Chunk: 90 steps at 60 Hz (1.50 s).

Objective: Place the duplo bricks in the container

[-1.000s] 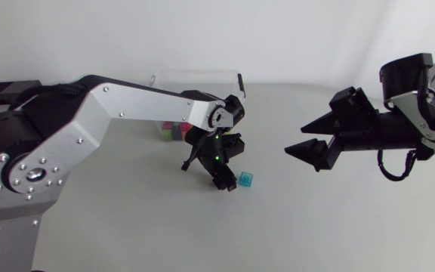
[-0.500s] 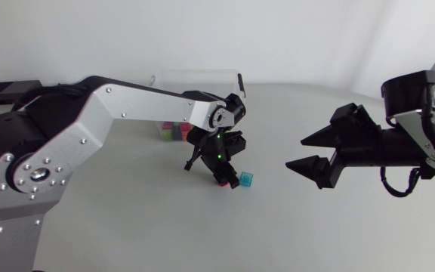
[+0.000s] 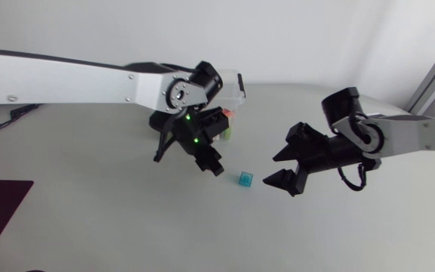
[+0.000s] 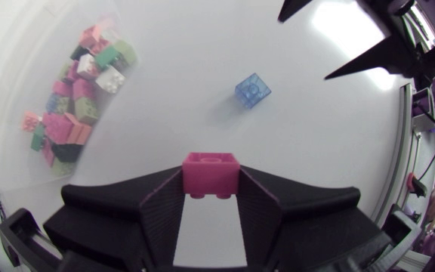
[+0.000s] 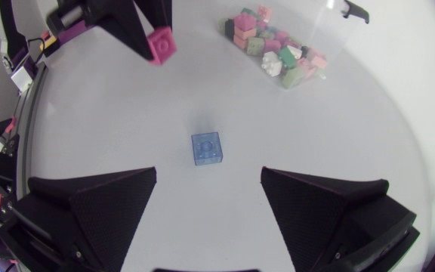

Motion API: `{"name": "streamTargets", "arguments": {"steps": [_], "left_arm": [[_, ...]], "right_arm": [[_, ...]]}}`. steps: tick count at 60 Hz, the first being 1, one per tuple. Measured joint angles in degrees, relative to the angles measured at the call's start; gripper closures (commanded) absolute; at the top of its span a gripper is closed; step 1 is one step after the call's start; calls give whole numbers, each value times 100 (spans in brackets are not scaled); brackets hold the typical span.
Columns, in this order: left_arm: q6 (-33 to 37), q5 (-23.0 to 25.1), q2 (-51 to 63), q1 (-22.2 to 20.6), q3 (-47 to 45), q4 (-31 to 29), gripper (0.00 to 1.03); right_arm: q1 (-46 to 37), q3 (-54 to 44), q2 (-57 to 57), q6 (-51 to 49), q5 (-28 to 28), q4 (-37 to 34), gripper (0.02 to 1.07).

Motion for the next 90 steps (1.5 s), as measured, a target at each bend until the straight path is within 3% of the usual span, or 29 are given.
{"name": "streamTargets", "arguments": {"steps": [19,46,54,64,65,80,90], "left_arm": [[-50,94,-1189,570,-380,538,80],[-409,555,-1495,1434,-428,1882,80],[-555,691,-1495,1659,-428,2260,80],[-673,752,-1493,1843,-435,2677,80],[-684,756,-1493,1860,-435,2719,80],[-839,778,-1178,1958,-435,3261,78],[-929,778,-837,2022,-433,3504,61]], "right_arm": [[769,1244,1333,-286,732,-586,7],[1137,2533,2459,-404,1550,-1545,13],[1217,2791,2680,-426,1740,-1849,28],[1276,2938,2815,-424,1825,-1991,83],[1276,2944,2820,-424,1827,-1991,85],[1276,2962,2767,-398,1801,-2129,87],[1300,2962,2409,-332,1738,-2347,87]]}}
